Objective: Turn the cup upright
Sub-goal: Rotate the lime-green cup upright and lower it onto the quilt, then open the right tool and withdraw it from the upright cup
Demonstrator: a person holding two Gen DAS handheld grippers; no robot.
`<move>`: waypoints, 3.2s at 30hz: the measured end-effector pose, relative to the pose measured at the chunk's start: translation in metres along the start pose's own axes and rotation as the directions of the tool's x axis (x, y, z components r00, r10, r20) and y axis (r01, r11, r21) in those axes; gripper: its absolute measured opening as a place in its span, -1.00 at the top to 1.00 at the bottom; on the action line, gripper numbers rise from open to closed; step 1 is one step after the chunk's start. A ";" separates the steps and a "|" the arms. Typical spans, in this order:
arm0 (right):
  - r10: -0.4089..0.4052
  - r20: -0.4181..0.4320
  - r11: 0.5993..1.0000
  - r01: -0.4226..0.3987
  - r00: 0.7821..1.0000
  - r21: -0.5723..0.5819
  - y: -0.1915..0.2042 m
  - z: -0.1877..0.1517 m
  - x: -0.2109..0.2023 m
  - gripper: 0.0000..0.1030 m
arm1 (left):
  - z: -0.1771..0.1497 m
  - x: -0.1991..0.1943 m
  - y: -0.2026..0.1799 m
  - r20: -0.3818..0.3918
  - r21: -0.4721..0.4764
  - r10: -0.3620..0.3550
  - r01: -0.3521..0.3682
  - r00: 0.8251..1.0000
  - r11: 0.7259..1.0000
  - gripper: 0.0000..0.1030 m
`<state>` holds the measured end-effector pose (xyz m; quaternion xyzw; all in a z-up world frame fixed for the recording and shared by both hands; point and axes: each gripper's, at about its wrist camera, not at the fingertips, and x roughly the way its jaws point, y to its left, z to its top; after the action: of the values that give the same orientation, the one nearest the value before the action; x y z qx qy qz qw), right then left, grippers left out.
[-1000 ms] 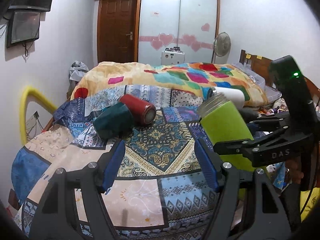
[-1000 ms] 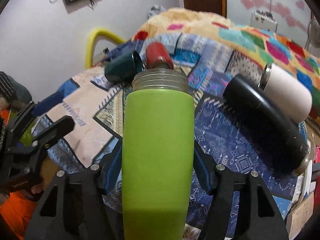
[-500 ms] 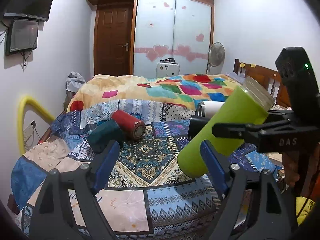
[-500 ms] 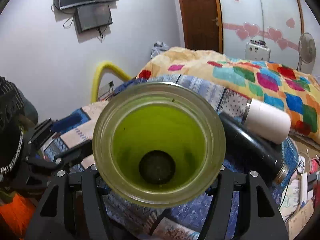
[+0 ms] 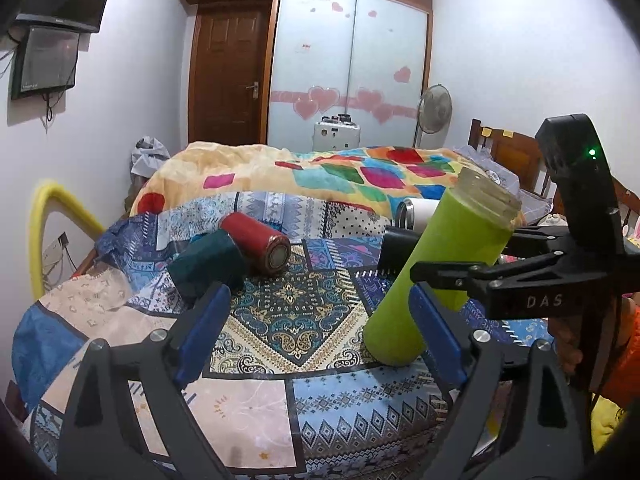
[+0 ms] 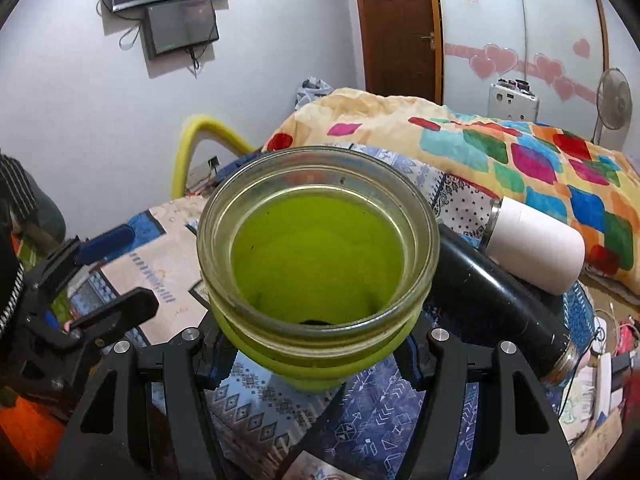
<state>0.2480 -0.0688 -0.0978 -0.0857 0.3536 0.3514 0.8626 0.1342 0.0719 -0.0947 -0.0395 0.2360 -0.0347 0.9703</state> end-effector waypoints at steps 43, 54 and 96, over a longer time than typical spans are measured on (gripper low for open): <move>-0.141 0.532 0.990 0.110 0.835 0.091 0.049 -0.041 -0.199 -0.57 | 0.033 -0.162 -0.064 0.333 0.024 0.026 -0.036 0.943 0.999 -0.78; -0.190 0.559 0.982 0.153 0.807 0.112 0.058 -0.062 -0.209 -0.95 | 0.022 -0.189 -0.088 0.369 0.033 0.056 -0.073 0.928 0.997 -0.99; -0.236 0.576 0.972 0.188 0.783 0.143 0.059 -0.082 -0.217 -1.00 | 0.010 -0.184 -0.090 0.349 0.031 0.049 -0.064 0.936 0.997 -1.00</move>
<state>0.0542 -0.1765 -0.0067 0.0219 0.0702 0.2474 0.9661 -0.0290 -0.0013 0.0060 -0.0181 0.0609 -0.0040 0.9980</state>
